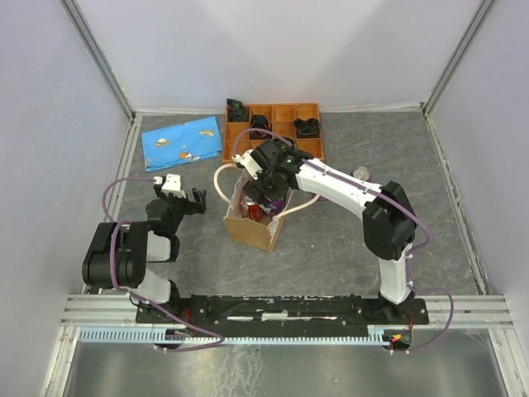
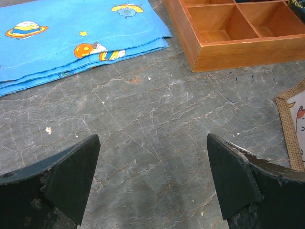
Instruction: Take the beverage out of the canvas bag
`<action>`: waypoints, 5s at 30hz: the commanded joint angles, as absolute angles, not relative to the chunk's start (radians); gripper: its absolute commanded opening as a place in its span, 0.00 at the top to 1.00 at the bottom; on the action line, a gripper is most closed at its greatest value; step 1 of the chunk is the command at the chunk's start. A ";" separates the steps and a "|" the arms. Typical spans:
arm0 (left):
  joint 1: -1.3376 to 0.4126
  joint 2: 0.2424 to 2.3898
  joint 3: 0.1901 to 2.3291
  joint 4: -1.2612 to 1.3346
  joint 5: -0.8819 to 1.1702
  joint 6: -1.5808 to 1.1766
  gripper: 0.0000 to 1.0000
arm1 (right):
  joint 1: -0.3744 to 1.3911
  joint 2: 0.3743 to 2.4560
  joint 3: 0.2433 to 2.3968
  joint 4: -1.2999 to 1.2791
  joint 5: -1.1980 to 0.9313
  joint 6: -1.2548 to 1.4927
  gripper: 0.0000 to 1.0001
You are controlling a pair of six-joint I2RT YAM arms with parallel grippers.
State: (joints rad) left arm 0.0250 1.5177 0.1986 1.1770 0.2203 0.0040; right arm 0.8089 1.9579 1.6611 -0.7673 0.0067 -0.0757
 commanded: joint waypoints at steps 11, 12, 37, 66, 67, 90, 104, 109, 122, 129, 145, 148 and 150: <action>0.029 1.510 0.201 1.228 0.235 0.052 0.01 | 0.804 2.045 1.686 -0.753 -0.051 -0.050 0.28; 0.029 1.509 0.201 1.228 0.235 0.053 0.01 | 0.804 2.047 1.684 -0.753 -0.052 -0.048 0.35; 0.029 1.510 0.201 1.228 0.235 0.052 0.01 | 0.814 1.678 1.793 -0.691 0.160 -0.089 1.00; 0.029 1.511 0.201 1.227 0.235 0.053 0.01 | 0.432 1.162 1.310 -0.769 0.634 0.274 1.00; 0.030 1.510 0.201 1.227 0.235 0.052 0.01 | 0.412 1.157 1.276 -0.767 0.598 0.290 1.00; 0.029 1.510 0.201 1.228 0.235 0.052 0.01 | 0.326 1.308 0.991 -0.599 0.336 0.424 0.94; 0.028 1.509 0.201 1.228 0.234 0.052 0.01 | 0.321 1.410 0.963 -0.606 0.290 0.459 0.42; 0.028 1.510 0.201 1.228 0.234 0.052 0.01 | 0.321 1.415 0.972 -0.623 0.309 0.463 0.01; 0.030 1.510 0.200 1.229 0.235 0.052 0.01 | 0.340 1.093 1.178 -0.666 0.315 0.382 0.01; 0.029 1.510 0.200 1.228 0.234 0.052 0.01 | 0.471 1.044 1.334 -0.626 0.212 0.336 0.04; 0.029 1.510 0.201 1.228 0.234 0.052 0.01 | 0.952 1.538 1.643 -0.670 0.370 0.154 0.08; 0.029 1.510 0.202 1.228 0.234 0.052 0.01 | 0.953 1.616 1.649 -0.644 0.341 0.189 0.07; 0.030 1.510 0.201 1.227 0.234 0.051 0.01 | 0.954 1.663 1.650 -0.634 0.317 0.211 0.06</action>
